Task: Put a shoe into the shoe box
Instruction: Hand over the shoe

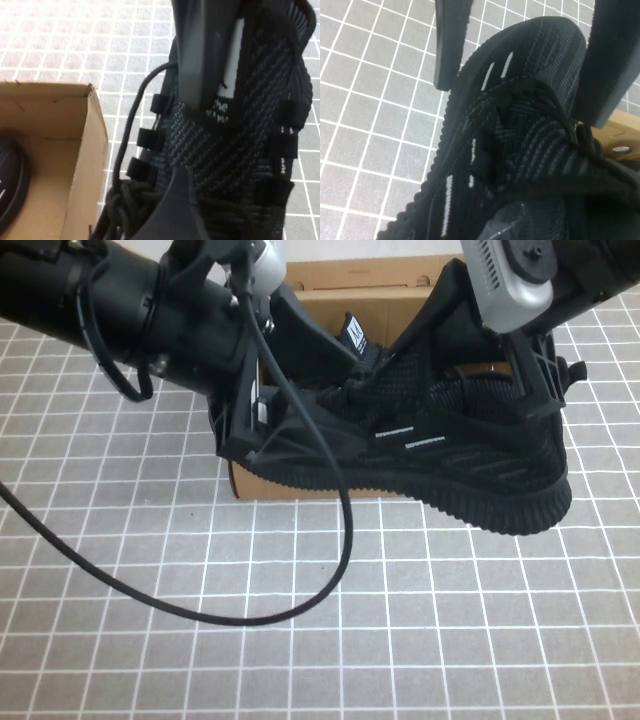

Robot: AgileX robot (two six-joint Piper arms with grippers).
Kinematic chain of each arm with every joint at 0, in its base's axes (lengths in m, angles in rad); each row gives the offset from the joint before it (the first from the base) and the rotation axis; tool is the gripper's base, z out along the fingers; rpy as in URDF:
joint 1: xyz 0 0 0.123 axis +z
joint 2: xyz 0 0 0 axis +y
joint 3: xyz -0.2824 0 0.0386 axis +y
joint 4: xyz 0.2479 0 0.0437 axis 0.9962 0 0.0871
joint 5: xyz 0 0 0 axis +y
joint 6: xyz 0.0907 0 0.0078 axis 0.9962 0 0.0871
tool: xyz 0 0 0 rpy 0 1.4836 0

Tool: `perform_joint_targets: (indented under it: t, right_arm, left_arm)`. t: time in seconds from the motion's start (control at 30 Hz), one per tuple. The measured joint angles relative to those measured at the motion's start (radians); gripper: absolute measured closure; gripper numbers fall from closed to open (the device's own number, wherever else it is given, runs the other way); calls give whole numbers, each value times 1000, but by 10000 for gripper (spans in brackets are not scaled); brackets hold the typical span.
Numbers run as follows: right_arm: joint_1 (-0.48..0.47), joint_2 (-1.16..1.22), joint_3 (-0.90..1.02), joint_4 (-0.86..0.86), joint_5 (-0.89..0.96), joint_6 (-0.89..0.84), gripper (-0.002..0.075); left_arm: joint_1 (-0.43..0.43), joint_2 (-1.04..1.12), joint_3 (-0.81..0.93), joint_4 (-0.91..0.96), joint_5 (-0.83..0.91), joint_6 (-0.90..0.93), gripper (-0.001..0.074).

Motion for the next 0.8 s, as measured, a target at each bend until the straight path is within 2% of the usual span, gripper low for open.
perform_joint_targets:
  t: [0.3,0.5,0.8]
  right_arm:
    - [0,0,0,3,0,0,732]
    - [0,0,0,5,0,0,732]
    - [0,0,0,1,0,-1,732]
  left_arm:
    - [0,8,0,-19,-75,37,155]
    - [0,63,0,-107,-66,68,156]
    - [0,132,0,-138,-50,112,183]
